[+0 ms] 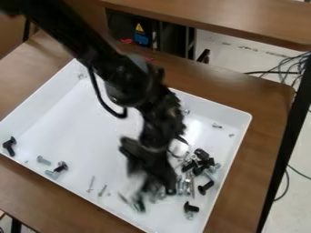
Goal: Sweep into pile
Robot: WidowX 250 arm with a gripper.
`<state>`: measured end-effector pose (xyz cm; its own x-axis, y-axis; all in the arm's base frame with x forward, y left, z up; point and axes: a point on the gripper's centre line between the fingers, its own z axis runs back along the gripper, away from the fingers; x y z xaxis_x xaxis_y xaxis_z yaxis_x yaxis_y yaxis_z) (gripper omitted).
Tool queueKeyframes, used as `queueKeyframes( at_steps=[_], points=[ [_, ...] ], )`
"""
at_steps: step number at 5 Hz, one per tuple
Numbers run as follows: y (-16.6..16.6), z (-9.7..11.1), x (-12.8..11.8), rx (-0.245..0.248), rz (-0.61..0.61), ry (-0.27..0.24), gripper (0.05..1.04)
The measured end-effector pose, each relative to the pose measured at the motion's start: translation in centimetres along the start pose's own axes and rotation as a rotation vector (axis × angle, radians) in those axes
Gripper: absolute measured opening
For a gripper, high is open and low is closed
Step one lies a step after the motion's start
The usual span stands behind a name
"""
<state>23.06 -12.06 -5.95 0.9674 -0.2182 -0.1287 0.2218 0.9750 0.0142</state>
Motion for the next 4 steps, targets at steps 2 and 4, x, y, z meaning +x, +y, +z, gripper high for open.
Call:
queueKeyframes(
  at_steps=[2,4],
  points=[
    [-0.2,1.2,-0.2,-0.226,0.292,0.067,0.371],
    [9.6,2.7,2.2,-0.131,0.515,0.034,0.371]
  ],
)
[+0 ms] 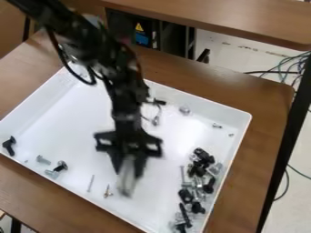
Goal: Sweep into pile
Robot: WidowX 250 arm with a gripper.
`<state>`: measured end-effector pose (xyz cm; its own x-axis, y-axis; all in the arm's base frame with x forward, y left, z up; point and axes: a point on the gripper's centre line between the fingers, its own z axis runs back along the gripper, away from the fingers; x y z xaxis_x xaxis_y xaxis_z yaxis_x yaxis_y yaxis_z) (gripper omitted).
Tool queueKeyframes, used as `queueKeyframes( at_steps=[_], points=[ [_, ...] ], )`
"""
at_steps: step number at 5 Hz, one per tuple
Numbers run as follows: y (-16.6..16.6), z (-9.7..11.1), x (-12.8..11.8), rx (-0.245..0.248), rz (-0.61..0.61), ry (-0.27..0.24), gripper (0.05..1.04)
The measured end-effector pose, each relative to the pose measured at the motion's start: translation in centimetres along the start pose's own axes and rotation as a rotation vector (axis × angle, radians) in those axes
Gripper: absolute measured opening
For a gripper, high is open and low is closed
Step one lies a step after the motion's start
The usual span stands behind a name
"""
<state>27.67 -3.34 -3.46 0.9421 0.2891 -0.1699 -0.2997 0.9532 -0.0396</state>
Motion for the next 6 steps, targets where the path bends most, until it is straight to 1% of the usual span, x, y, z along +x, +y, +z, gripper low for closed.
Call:
queueKeyframes(
  at_steps=[1,2,3,4,5,6],
  points=[
    [3.7,1.8,3.3,0.001,0.105,-0.057,0.371],
    [6.7,1.6,6.1,-0.014,0.207,-0.053,0.371],
    [6.8,0.2,8.0,-0.005,0.177,-0.004,0.371],
    [5.0,-0.1,9.7,0.051,0.037,-0.013,0.371],
    [2.2,-0.3,9.6,0.103,-0.129,-0.027,0.371],
    [-1.2,-0.6,7.5,0.140,-0.327,0.009,0.371]
  ],
)
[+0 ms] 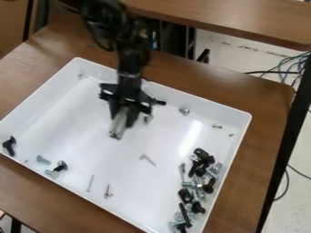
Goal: Sweep into pile
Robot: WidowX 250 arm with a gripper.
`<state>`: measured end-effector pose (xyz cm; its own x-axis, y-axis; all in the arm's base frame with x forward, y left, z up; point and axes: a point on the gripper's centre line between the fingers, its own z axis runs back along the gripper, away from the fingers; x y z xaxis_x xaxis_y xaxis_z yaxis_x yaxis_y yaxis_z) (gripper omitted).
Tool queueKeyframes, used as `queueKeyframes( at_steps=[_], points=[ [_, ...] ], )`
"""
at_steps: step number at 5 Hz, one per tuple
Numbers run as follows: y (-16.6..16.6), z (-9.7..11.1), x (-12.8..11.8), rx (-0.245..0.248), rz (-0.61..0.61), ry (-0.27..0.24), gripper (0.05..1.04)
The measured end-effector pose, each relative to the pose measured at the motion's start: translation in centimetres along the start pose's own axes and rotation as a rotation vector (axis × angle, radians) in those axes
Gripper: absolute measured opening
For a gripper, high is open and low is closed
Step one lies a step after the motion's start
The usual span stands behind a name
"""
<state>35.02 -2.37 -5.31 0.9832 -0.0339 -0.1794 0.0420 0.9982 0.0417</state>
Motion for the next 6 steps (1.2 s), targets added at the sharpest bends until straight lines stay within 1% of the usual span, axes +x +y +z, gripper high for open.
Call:
queueKeyframes(
  at_steps=[1,3,4,5,6],
  points=[
    [-5.3,0.1,-2.1,0.044,-0.175,0.032,0.371],
    [-11.2,0.0,-4.5,0.113,-0.342,0.054,0.371],
    [-11.5,0.1,-5.6,0.093,-0.346,0.040,0.371],
    [-9.2,0.5,-6.8,0.063,-0.253,0.039,0.371],
    [-6.2,2.2,-5.9,0.000,-0.116,-0.020,0.371]
  ],
)
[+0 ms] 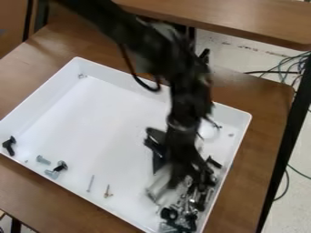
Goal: Sweep into pile
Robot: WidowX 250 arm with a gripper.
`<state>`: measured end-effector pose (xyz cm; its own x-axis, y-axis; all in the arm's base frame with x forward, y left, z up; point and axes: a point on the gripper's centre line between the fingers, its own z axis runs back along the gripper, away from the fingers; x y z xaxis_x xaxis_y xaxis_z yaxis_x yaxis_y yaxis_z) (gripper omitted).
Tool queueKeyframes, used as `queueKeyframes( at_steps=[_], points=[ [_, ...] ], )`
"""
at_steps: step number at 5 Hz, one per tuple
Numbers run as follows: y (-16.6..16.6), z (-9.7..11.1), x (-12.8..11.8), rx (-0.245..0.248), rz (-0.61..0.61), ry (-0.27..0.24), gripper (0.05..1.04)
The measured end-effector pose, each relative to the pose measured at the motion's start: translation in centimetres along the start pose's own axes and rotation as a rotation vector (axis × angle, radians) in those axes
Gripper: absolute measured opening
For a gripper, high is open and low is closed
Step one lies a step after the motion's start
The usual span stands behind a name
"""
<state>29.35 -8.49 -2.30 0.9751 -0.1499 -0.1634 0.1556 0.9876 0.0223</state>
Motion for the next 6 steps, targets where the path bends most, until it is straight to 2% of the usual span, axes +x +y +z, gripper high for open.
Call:
queueKeyframes(
  at_steps=[1,2,3,4,5,6],
  points=[
    [4.4,1.3,0.4,-0.027,0.148,-0.030,0.371],
    [7.6,2.0,0.7,-0.047,0.238,-0.035,0.371],
    [11.8,0.9,2.0,-0.066,0.354,0.003,0.371],
    [14.6,-1.8,2.5,-0.118,0.444,0.058,0.371],
    [14.9,-2.0,2.7,-0.149,0.491,0.047,0.442],
    [14.4,-2.3,1.7,-0.151,0.482,0.044,0.621]
  ],
)
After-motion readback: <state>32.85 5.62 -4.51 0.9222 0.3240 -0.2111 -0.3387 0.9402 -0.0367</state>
